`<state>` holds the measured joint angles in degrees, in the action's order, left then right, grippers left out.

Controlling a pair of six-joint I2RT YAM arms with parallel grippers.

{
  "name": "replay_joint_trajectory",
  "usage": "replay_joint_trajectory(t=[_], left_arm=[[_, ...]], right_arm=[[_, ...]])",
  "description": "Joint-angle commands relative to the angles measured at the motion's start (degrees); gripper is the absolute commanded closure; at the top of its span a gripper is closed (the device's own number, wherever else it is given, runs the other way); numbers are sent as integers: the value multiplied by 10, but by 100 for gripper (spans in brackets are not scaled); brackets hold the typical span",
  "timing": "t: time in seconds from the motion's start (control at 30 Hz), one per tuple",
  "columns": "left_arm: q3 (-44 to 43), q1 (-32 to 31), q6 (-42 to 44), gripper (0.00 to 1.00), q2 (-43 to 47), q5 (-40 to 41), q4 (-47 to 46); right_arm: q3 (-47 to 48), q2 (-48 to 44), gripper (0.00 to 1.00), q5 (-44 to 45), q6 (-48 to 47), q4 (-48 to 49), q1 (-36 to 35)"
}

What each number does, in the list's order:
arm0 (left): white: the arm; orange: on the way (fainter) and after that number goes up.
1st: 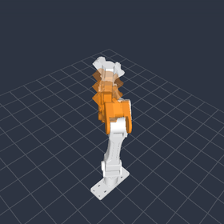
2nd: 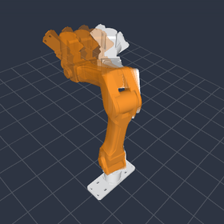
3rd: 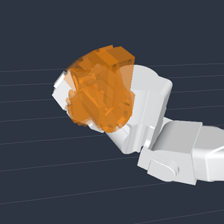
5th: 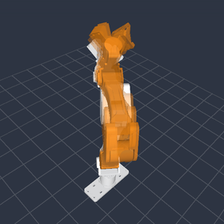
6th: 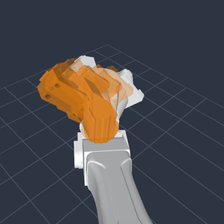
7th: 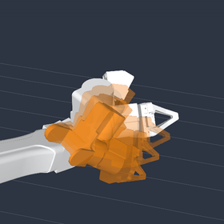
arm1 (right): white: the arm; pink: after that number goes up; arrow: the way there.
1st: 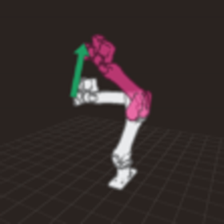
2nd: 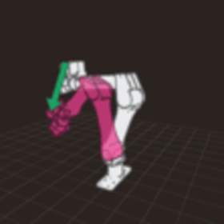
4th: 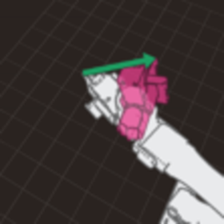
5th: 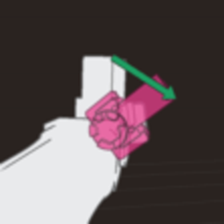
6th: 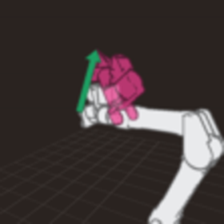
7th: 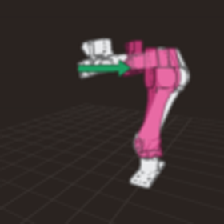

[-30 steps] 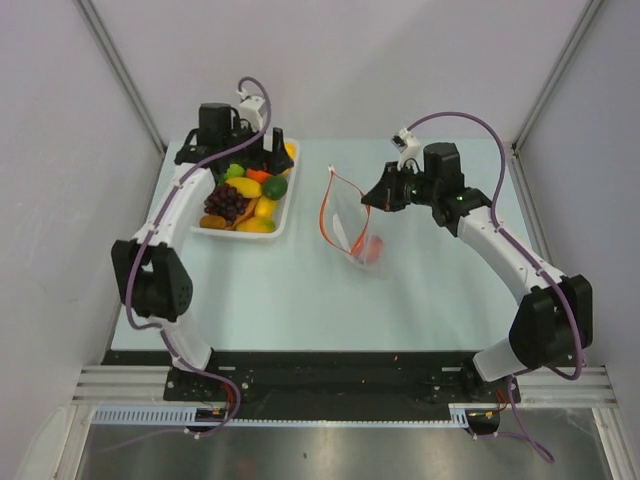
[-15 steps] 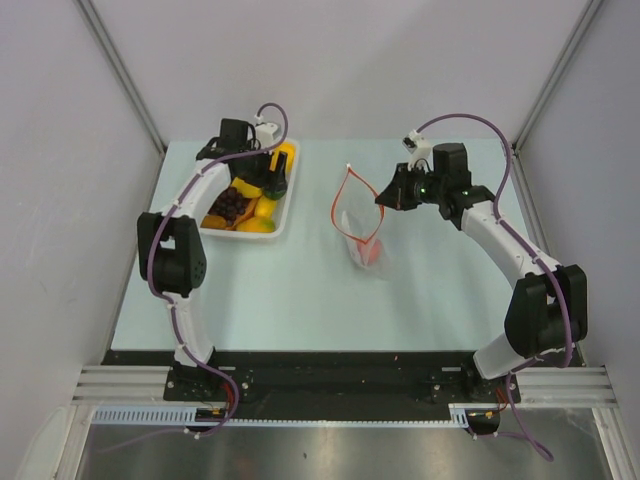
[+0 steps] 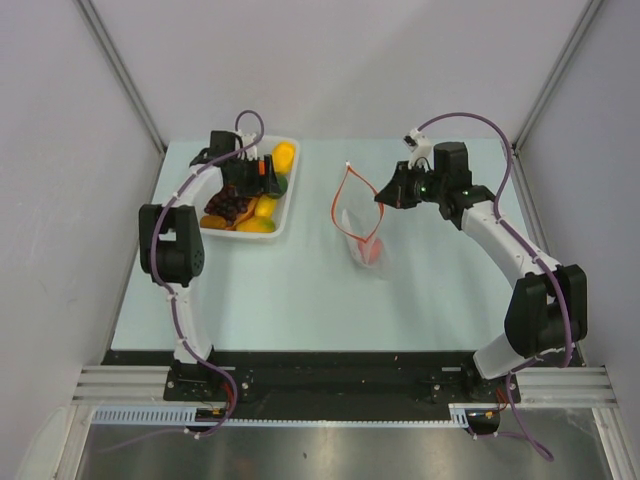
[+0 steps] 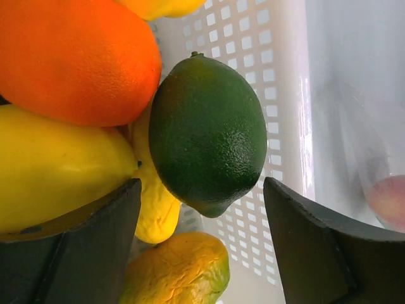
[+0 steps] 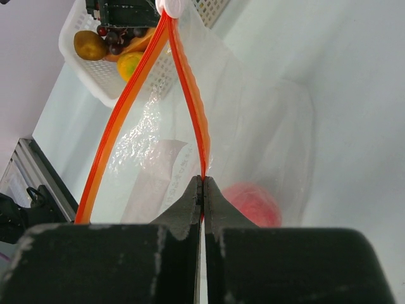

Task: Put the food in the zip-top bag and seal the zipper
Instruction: Pick up the fake fruit from the bin.

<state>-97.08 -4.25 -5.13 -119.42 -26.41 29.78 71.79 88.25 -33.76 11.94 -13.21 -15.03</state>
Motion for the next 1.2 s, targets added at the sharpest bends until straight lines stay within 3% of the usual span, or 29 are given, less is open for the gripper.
replay_joint_trajectory(t=[0.0, 0.33, 0.43, 0.53, 0.93, 1.03, 1.13, 1.17], left_arm=[[-17, -1, -32, 16, -13, -21, -30], [-29, 6, -90, 18, -48, -90, -69], [6, 11, -110, 15, -22, -113, -110], [29, 18, -131, 13, -5, -113, -155], [0, 19, -146, 16, -25, -117, -159], [-4, 19, -146, 19, -26, -127, -162], [-5, 19, -142, 27, -20, -136, -167], [-5, 19, -139, 34, -16, -138, -166]], right_arm=[[2, 4, 100, -6, -12, 9, -1], [2, 3, 100, -2, -25, -5, -11], [2, 3, 100, -4, -27, -7, -11], [2, 5, 100, -8, -28, -5, -11], [3, 10, 100, -7, -24, -4, -10], [3, 10, 100, -6, -24, -2, -10], [3, 10, 100, -5, -25, -1, -10], [3, 10, 100, -5, -25, -3, -10]])
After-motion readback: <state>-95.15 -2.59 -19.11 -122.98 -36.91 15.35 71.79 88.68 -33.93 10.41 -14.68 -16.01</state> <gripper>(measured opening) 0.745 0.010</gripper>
